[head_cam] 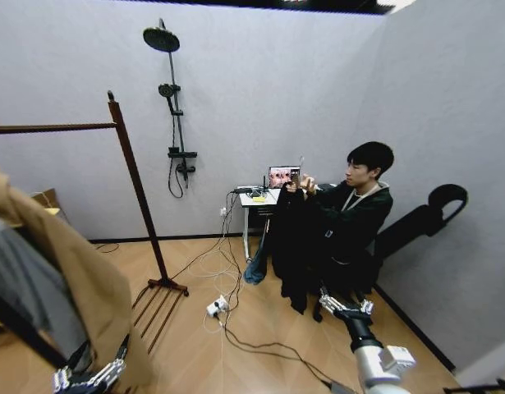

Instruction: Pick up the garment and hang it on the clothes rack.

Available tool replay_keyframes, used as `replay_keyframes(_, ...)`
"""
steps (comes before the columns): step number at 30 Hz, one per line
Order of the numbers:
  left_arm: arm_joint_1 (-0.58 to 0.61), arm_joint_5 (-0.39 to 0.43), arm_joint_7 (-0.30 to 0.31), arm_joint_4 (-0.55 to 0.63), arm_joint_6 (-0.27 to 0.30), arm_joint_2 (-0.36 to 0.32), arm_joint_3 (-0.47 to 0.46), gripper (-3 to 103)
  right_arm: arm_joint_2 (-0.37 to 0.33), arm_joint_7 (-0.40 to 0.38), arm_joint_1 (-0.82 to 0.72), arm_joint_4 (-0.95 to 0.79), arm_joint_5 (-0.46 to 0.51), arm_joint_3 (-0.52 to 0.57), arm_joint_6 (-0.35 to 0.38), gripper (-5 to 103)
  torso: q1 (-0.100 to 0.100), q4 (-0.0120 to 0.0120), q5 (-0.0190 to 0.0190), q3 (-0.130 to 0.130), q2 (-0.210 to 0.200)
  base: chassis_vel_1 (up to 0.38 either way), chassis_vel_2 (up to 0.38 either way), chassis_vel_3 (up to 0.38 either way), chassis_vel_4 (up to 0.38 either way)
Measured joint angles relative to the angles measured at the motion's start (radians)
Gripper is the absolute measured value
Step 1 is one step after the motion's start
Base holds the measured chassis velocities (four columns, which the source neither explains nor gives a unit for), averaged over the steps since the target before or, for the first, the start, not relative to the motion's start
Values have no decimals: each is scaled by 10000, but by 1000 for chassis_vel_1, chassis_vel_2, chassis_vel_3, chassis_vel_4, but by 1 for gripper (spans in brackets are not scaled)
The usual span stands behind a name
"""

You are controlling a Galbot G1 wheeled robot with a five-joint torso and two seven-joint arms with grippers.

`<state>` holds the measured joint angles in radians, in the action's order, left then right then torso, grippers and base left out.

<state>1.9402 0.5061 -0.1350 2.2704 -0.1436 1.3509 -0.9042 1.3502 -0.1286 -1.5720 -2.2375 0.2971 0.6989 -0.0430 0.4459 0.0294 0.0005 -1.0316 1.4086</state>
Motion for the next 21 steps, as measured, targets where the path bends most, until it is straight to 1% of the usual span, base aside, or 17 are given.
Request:
replay_keyframes(1, 0, 0, 0, 0, 0, 0, 0, 100, 0, 0, 0, 0, 0, 0, 0, 100, 0, 0, 0, 0, 0, -256, 283, 247, -243)
replay_keyframes(2, 0, 0, 1, -1, 0, 0, 0, 100, -17, 46, 24, -231, -518, 80, -169, 100, 3, -3, -7, -1, -2, -226, 236, 271, -189)
replay_keyframes(4, 0, 0, 3, -1, 0, 0, -1, 100, -60, 45, 65, -454, -602, 168, -93, 100, 6, -1, -7, -1, -3, -226, 204, 189, -189)
replay_keyframes(6, -1, 0, 0, 0, 0, 0, 0, 100, -286, -160, 428, -847, -565, 536, 479, 100, 10, 2, -3, -2, -3, -135, 159, 113, -121)
replay_keyframes(7, -1, 0, 0, -1, 0, 0, 0, 100, -417, -278, 666, -983, -386, 738, 762, 100, 10, 0, -6, -3, -3, -107, 31, 26, -79)
replay_keyframes(8, -1, 0, 0, -1, 0, 0, 0, 100, -417, -278, 666, -983, -386, 738, 762, 100, 10, 0, -6, -3, -3, -107, 31, 26, -79)
replay_keyframes(9, -1, 0, 1, 0, 0, 0, 0, 100, -660, -375, 1000, -1126, 216, 1054, 1194, 100, 5, -2, -5, -1, -2, 0, 0, 0, 0)
replay_keyframes(10, -1, 0, 1, 0, 0, 0, 0, 100, -660, -375, 1000, -1126, 216, 1054, 1194, 100, 5, -2, -5, -1, -2, 0, 0, 0, 0)
replay_keyframes(12, 0, 0, 0, 0, 0, 1, 0, 100, -1424, -526, 1841, -1064, 1566, 1589, 1928, 100, -10, 0, -4, 5, 6, 36, -20, -16, 31)
replay_keyframes(13, 0, 0, 1, 0, 0, 0, 0, 100, -1991, -562, 2335, -781, 2081, 1757, 2166, 100, -11, -3, -4, 4, 6, 89, -69, -68, 63)
replay_keyframes(14, 0, 0, 1, 0, 0, 0, 0, 100, -1991, -562, 2335, -781, 2081, 1757, 2166, 100, -11, -3, -4, 4, 6, 89, -69, -68, 63)
replay_keyframes(15, 0, 0, 0, 0, 0, 1, 0, 100, -2476, -589, 2781, -457, 2488, 1821, 2289, 100, -11, -1, -2, 5, 7, 89, -69, -50, 77)
replay_keyframes(16, 0, 0, 1, -1, 0, 0, 0, 100, -2803, -598, 3170, -184, 2815, 1822, 2368, 100, -12, -2, -2, 4, 6, 0, 0, 0, 0)
replay_keyframes(17, 0, 0, 1, -1, 0, 0, 0, 100, -2803, -598, 3170, -184, 2815, 1822, 2368, 100, -12, -2, -2, 4, 6, 0, 0, 0, 0)
replay_keyframes(19, 0, 0, 1, -1, 0, 0, 0, 100, -3336, -607, 4012, 434, 3392, 1658, 2459, 100, -9, -2, -4, 3, 5, 0, 0, 0, 0)
replay_keyframes(20, 0, 0, 1, -1, 0, 0, 0, 100, -3336, -607, 4012, 434, 3392, 1658, 2459, 100, -9, -2, -4, 3, 5, 0, 0, 0, 0)
replay_keyframes(21, -1, 0, 1, 0, 0, 0, 0, 100, -3557, -605, 4546, 850, 3650, 1434, 2552, 100, -5, -2, -2, 1, 4, 0, 0, 0, 0)
